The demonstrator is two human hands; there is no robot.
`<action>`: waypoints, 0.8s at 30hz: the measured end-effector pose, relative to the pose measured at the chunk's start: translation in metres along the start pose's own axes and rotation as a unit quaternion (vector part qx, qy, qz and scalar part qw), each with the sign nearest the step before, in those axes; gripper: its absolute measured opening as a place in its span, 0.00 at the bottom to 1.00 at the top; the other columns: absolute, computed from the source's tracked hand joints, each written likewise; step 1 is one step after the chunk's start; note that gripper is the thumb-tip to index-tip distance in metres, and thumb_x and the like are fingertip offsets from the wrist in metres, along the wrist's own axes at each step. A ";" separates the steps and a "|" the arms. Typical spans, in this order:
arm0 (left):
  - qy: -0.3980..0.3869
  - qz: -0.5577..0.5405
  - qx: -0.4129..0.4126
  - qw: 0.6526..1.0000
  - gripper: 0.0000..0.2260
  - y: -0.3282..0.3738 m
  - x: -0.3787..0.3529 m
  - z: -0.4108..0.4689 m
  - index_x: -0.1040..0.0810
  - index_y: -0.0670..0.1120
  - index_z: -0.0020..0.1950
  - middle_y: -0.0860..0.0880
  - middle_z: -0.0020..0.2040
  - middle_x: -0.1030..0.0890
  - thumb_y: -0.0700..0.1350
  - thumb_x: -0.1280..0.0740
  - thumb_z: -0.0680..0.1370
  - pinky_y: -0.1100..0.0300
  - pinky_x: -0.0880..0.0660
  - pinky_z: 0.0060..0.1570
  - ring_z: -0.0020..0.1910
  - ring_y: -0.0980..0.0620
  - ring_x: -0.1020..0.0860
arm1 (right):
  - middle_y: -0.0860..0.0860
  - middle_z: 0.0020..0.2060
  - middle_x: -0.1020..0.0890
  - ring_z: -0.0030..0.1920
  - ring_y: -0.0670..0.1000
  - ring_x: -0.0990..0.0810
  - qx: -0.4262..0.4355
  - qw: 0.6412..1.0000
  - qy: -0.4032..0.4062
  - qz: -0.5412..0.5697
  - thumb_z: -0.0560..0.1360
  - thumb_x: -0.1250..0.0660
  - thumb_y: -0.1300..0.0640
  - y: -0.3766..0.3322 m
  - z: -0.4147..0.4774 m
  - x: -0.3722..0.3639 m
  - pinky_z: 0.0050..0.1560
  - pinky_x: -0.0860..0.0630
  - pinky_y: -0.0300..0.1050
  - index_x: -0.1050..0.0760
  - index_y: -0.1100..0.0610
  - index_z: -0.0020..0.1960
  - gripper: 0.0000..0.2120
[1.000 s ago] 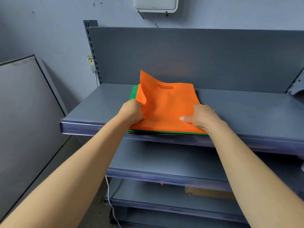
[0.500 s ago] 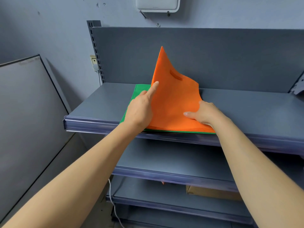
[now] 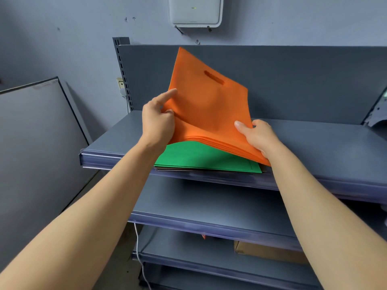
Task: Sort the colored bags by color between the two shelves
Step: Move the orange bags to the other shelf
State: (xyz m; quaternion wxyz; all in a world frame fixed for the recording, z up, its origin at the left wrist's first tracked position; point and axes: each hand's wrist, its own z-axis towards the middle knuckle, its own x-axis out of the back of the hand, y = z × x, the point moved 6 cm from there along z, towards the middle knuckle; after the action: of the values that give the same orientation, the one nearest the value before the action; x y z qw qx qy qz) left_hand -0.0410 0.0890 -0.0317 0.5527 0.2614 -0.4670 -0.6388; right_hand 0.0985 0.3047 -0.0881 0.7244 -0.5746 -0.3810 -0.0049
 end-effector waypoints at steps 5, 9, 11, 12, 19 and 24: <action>-0.054 0.139 0.010 0.989 0.26 -0.012 -0.002 -0.004 0.24 0.46 0.65 0.46 0.65 0.25 0.30 0.45 0.72 0.59 0.31 0.63 0.64 0.47 0.27 | 0.57 0.67 0.30 0.64 0.57 0.28 0.022 1.000 -0.002 -0.019 0.74 0.31 0.56 -0.005 0.001 0.013 0.59 0.30 0.49 0.36 0.64 0.70 0.28; -0.161 0.284 0.099 0.940 0.16 -0.051 -0.010 -0.025 0.22 0.47 0.63 0.44 0.64 0.24 0.39 0.36 0.76 0.61 0.31 0.56 0.61 0.46 0.25 | 0.58 0.66 0.28 0.65 0.59 0.29 0.087 0.981 0.007 -0.173 0.76 0.33 0.60 -0.013 -0.005 0.006 0.61 0.31 0.51 0.31 0.62 0.66 0.20; -0.154 0.282 0.114 0.940 0.16 -0.055 -0.007 -0.033 0.23 0.48 0.63 0.45 0.64 0.24 0.42 0.33 0.75 0.61 0.32 0.56 0.62 0.47 0.26 | 0.58 0.64 0.26 0.63 0.60 0.28 0.111 0.970 0.020 -0.216 0.76 0.36 0.62 -0.017 -0.007 0.003 0.59 0.29 0.51 0.28 0.61 0.64 0.16; -0.146 0.275 0.105 0.944 0.17 -0.052 -0.006 -0.034 0.24 0.47 0.64 0.46 0.65 0.24 0.42 0.33 0.75 0.62 0.33 0.56 0.63 0.47 0.26 | 0.58 0.63 0.25 0.62 0.60 0.27 0.130 0.965 0.030 -0.226 0.76 0.37 0.64 -0.023 -0.009 0.002 0.58 0.28 0.51 0.26 0.60 0.63 0.15; -0.036 0.298 0.015 0.954 0.20 0.005 0.035 -0.039 0.26 0.48 0.67 0.45 0.67 0.28 0.36 0.41 0.76 0.60 0.33 0.62 0.64 0.48 0.28 | 0.59 0.58 0.25 0.56 0.62 0.25 0.292 0.922 0.083 -0.241 0.77 0.41 0.65 -0.098 -0.054 -0.003 0.53 0.28 0.52 0.24 0.60 0.60 0.13; 0.010 0.359 0.012 0.933 0.19 0.024 0.094 -0.060 0.29 0.48 0.69 0.44 0.65 0.31 0.38 0.42 0.78 0.62 0.36 0.60 0.63 0.47 0.29 | 0.59 0.58 0.26 0.56 0.63 0.25 0.347 0.912 0.061 -0.212 0.78 0.41 0.64 -0.132 -0.099 -0.031 0.53 0.28 0.53 0.25 0.61 0.60 0.13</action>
State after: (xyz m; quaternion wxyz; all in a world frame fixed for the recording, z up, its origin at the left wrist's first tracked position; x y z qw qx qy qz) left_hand -0.0024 -0.0173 -0.0187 0.7469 0.0889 -0.5316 -0.3895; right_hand 0.0712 0.1637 -0.0008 0.8819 -0.1914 -0.4265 -0.0607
